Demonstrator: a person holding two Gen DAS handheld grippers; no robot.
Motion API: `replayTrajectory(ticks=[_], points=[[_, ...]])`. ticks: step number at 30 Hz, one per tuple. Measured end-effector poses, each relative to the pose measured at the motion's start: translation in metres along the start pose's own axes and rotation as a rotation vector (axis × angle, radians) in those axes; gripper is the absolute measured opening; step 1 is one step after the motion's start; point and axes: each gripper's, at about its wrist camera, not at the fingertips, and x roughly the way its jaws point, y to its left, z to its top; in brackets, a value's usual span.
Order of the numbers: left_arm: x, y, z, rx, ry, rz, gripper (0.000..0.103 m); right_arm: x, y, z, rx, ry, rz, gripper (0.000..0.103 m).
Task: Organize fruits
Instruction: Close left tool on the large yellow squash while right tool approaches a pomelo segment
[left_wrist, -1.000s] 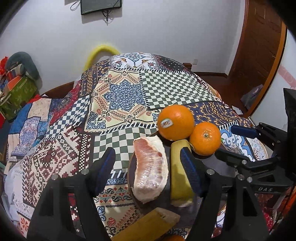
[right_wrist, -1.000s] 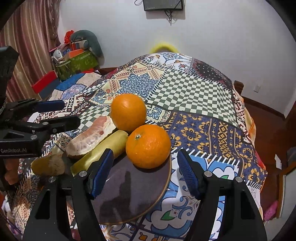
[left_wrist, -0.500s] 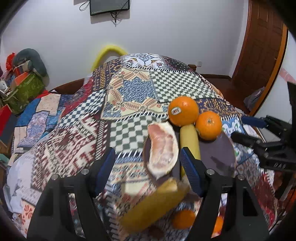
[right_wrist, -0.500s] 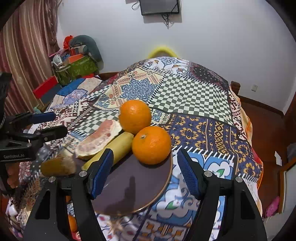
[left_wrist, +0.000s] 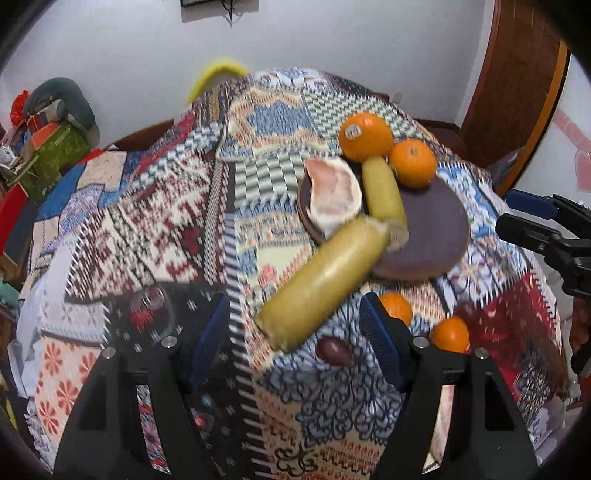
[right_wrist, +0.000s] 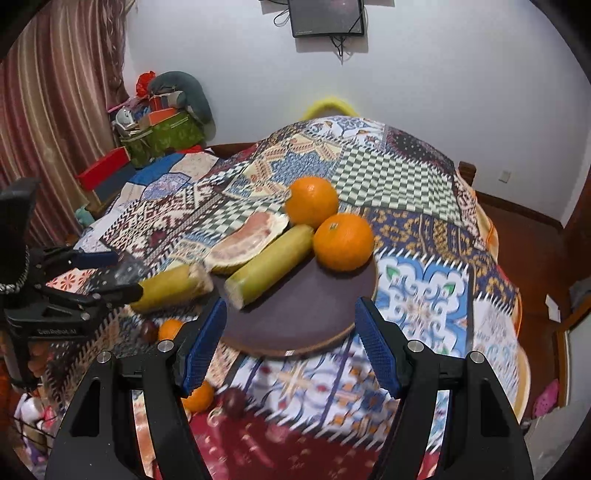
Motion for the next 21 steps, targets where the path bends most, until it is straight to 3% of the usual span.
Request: replayTrajectory(ticks=[6,13,21], points=[[0.021,-0.006,-0.002,-0.001,0.037,-0.004,0.072,0.008,0.000,-0.021,0.056,0.048,0.011,0.068],[0.036,-0.020,0.011,0.059,0.006,0.034,0.072,0.014,-0.004,-0.036,0.029,0.078,-0.024,0.068],[0.038,-0.018,0.014,0.060,-0.021,0.084,0.047,0.015,-0.013,-0.041,0.050,0.090,-0.039,0.068]])
